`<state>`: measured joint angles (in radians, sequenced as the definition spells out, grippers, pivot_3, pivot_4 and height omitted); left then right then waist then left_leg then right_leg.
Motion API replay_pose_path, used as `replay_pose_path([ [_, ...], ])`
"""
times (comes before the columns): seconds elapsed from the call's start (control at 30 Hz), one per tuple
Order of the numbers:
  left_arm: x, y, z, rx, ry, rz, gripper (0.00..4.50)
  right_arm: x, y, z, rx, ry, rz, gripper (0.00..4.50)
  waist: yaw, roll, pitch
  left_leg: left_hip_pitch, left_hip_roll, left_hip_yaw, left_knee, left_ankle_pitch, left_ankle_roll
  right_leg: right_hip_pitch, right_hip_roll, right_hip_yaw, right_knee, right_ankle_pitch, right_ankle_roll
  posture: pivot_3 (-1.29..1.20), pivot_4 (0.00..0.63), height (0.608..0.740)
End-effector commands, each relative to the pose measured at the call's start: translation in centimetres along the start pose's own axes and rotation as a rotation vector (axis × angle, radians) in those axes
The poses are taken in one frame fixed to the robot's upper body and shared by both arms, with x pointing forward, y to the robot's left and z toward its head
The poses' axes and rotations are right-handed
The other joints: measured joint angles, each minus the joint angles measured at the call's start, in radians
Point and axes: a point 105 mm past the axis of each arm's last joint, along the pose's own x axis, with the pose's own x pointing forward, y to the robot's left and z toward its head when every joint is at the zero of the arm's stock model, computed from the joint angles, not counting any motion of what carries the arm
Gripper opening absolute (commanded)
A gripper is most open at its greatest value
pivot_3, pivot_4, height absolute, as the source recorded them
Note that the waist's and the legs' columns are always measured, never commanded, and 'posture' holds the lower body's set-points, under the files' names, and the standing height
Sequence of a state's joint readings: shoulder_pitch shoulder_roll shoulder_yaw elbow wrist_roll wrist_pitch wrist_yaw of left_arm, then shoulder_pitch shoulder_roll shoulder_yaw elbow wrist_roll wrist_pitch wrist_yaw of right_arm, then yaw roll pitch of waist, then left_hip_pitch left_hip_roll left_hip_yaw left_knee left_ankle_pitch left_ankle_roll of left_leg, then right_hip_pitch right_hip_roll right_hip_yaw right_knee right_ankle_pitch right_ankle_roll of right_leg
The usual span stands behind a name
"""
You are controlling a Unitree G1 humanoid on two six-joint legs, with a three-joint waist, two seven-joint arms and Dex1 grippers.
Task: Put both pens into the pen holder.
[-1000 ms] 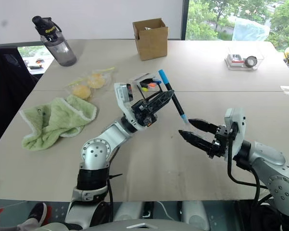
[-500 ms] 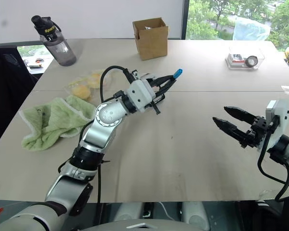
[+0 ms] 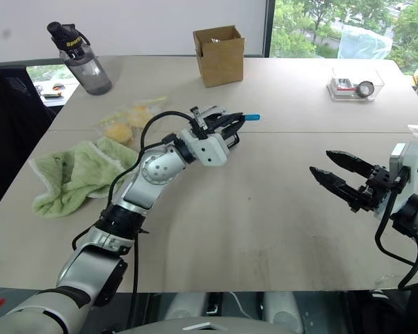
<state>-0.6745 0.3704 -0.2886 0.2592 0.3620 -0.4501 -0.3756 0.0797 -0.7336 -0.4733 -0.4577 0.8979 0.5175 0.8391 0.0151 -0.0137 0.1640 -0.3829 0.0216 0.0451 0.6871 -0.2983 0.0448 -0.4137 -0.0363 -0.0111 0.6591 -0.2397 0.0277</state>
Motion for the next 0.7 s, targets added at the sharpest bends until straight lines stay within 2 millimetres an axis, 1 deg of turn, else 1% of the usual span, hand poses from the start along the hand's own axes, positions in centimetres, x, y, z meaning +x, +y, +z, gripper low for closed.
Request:
replay_pose_path([
  [0.03, 0.1, 1.3, -0.1, 0.033, -0.014, 0.038, 0.0, -0.3, 0.2, 1.1, -0.051, -0.034, -0.005, 3.15, 0.0, 0.0, 0.0, 0.0, 0.0, 0.0, 0.0, 0.0, 0.0, 0.0, 0.0, 0.0, 0.0, 0.0, 0.0, 0.0, 0.15, 0.736],
  [0.13, 0.0, 1.1, -1.2, 0.028, 0.008, 0.029, 0.0, -0.4, 0.2, 1.1, -0.052, -0.035, -0.005, 3.15, 0.0, 0.0, 0.0, 0.0, 0.0, 0.0, 0.0, 0.0, 0.0, 0.0, 0.0, 0.0, 0.0, 0.0, 0.0, 0.0, 0.15, 0.736],
  [0.2, 0.1, 1.4, -1.7, 0.025, 0.019, 0.043, 0.0, -0.4, 0.2, 1.0, -0.053, -0.034, -0.005, 3.15, 0.0, 0.0, 0.0, 0.0, 0.0, 0.0, 0.0, 0.0, 0.0, 0.0, 0.0, 0.0, 0.001, 0.0, 0.0, 0.0, 0.15, 0.736],
  [0.33, -0.1, 1.8, -2.3, 0.009, 0.024, 0.056, 0.0, -0.3, 0.3, 0.9, -0.052, -0.032, -0.003, 3.15, 0.0, 0.0, 0.0, 0.0, 0.0, 0.0, 0.0, 0.0, 0.0, 0.0, 0.0, -0.001, 0.001, 0.0, 0.0, 0.0, 0.15, 0.736],
  [0.47, -0.3, 1.6, -3.1, -0.001, 0.039, 0.039, 1.75, -0.3, 0.3, 0.9, -0.051, -0.034, -0.002, 3.21, 0.0, 0.0, 0.0, 0.0, 0.0, 0.0, 0.0, 0.0, 0.0, 0.0, 0.0, -0.001, 0.001, 0.0, 0.0, 0.0, 0.15, 0.736],
  [0.53, -0.4, 1.6, -3.3, 0.003, 0.048, 0.039, 2.8, -0.2, 0.3, 0.9, -0.051, -0.034, -0.001, 3.21, 0.0, 0.0, 0.0, 0.0, 0.0, 0.0, 0.0, 0.0, 0.0, 0.0, 0.0, -0.001, 0.001, 0.0, 0.0, 0.0, 0.15, 0.736],
  [0.63, -0.5, 2.0, -3.7, 0.003, 0.063, 0.068, 4.2, -0.2, 0.3, 0.9, -0.051, -0.037, -0.003, 3.21, 0.0, 0.0, 0.0, 0.0, 0.0, 0.0, 0.0, 0.0, 0.0, 0.0, 0.0, -0.001, 0.001, 0.0, 0.0, 0.0, 0.15, 0.736],
  [0.67, -0.6, 2.1, -3.7, 0.006, 0.065, 0.072, 4.37, -0.2, 0.2, 0.9, -0.051, -0.037, -0.005, 3.21, 0.0, 0.0, 0.0, 0.0, 0.0, 0.0, 0.0, 0.0, 0.0, 0.0, 0.0, -0.001, 0.001, 0.0, 0.0, 0.0, 0.15, 0.736],
  [0.7, -0.6, 2.3, -3.7, 0.002, 0.064, 0.086, 4.37, -0.2, 0.2, 0.8, -0.05, -0.036, -0.006, 3.21, 0.0, 0.0, 0.0, 0.0, 0.0, 0.0, 0.0, 0.0, 0.0, 0.0, 0.0, -0.001, 0.001, 0.0, 0.0, 0.0, 0.15, 0.736],
])
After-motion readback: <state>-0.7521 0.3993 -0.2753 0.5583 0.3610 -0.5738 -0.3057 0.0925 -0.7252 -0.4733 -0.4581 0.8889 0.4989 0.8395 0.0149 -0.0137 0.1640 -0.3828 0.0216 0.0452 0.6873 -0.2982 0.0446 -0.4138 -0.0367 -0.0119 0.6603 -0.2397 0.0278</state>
